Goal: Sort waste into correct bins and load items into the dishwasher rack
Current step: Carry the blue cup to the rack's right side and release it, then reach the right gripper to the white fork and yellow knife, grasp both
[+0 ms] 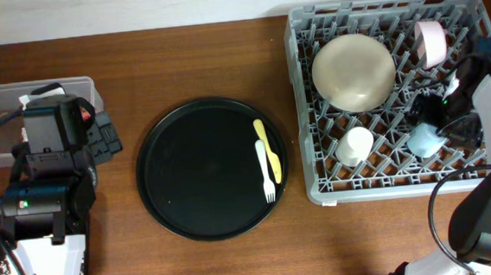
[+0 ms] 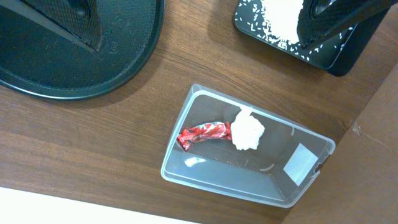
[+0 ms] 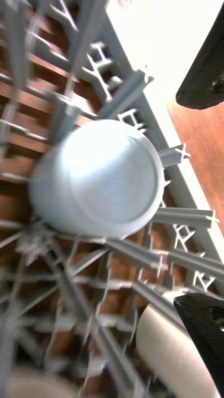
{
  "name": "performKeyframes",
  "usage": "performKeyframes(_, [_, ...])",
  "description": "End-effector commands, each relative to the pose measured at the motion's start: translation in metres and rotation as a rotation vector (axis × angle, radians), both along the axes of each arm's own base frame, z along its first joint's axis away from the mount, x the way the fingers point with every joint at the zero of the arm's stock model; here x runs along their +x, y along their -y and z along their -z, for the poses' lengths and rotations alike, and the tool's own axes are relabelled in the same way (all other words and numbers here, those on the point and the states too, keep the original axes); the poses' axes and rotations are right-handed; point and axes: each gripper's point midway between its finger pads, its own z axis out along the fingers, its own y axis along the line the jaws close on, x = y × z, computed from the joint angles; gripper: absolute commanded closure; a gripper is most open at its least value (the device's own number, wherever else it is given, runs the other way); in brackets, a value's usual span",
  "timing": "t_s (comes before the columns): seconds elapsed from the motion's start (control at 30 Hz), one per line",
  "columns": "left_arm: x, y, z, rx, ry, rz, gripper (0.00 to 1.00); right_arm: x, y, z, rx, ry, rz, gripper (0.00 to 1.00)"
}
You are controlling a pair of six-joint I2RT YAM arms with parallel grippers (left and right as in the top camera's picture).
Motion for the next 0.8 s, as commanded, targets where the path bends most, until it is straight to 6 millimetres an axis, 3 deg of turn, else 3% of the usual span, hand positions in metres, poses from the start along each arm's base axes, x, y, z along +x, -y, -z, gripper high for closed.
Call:
performKeyframes(0.0, [-0.002,-0.004,-0.004,0.004,0.013,-0.02,0.01,0.016,-0.002,-0.051,-0.006,0.087,-0.037,0.02])
performKeyframes(0.1, [-0.002,-0.004,-0.004,0.004,0.013,-0.02,0.01,0.03,-0.042,-0.098,0.11,0.195,-0.195,0.06])
performKeyframes(0.17, [-0.002,-0.004,-0.004,0.004,0.013,-0.02,0.01,0.032,-0.089,-0.123,0.177,0.228,-0.343,0.09])
performKeyframes(0.3, [-0.002,-0.004,-0.004,0.004,0.013,-0.02,0.01,0.021,-0.194,-0.124,0.231,0.175,-0.604,0.14])
performKeyframes(0.33, [-0.002,-0.004,-0.004,0.004,0.013,-0.02,0.01,0.011,-0.234,-0.123,0.247,0.154,-0.675,0.15])
performKeyframes(0.43, [-0.002,-0.004,-0.004,0.004,0.013,-0.02,0.01,-0.01,-0.296,-0.118,0.241,0.124,-0.749,0.17])
performKeyframes(0.5, [-0.002,-0.004,-0.004,0.004,0.013,-0.02,0.01,-0.019,-0.317,-0.106,0.157,0.111,-0.723,0.17])
performKeyframes(0.63, [-0.002,-0.004,-0.004,0.004,0.013,-0.02,0.01,-0.032,-0.362,-0.08,0.158,0.126,-0.791,0.23])
performKeyframes(0.77, [-0.002,-0.004,-0.004,0.004,0.013,-0.02,0.01,-0.037,-0.362,-0.019,0.049,0.097,-0.748,0.27])
